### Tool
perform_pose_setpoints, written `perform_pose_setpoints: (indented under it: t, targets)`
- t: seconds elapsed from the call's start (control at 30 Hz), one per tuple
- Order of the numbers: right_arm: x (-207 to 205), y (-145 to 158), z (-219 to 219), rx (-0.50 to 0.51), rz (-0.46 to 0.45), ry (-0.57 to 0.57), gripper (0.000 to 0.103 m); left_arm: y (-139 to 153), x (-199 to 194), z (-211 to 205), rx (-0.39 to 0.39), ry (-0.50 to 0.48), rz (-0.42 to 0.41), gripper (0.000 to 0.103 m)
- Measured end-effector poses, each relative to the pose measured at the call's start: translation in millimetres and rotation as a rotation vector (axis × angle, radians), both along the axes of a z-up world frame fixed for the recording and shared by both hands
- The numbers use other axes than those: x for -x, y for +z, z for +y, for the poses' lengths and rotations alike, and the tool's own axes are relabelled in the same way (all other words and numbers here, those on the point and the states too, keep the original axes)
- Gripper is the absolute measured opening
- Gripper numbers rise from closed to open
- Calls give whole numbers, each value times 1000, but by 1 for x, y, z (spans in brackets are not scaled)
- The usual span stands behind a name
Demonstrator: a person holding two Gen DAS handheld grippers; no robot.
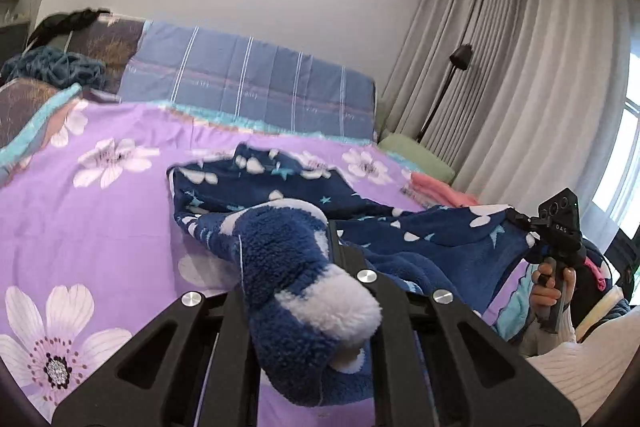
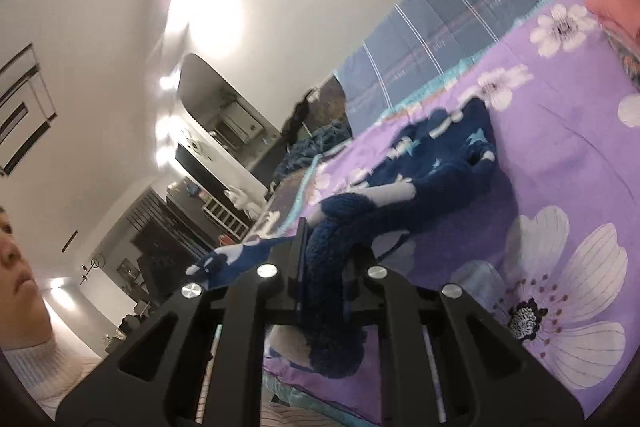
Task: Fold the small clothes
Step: 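Grasp the hem with the left tool and fold it toward the collar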
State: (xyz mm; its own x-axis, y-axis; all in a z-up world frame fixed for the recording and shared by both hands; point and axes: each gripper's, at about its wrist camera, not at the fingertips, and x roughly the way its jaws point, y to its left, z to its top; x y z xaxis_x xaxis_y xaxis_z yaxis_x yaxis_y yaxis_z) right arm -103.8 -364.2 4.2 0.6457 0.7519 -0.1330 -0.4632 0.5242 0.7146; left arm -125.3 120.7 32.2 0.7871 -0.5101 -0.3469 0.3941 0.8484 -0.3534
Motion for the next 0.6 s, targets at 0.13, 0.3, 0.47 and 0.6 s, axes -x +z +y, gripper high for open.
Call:
perform_pose_setpoints:
  t: [0.13,0.3,0.47,0.6]
  targets:
    - [26,39,-1,-17,-158,0,13,40,31,1,29,-6,-143,9]
    - [48,64,-7,69,-297,-108,14,61,45,2,-13,46,-219,11]
    - [-20,10,0,87,-13,-137,14,15,-18,0,-47,96,6,11]
    - [-77,-33,-4,2,149,-164,14,-12,-62,6,14,114,102,11]
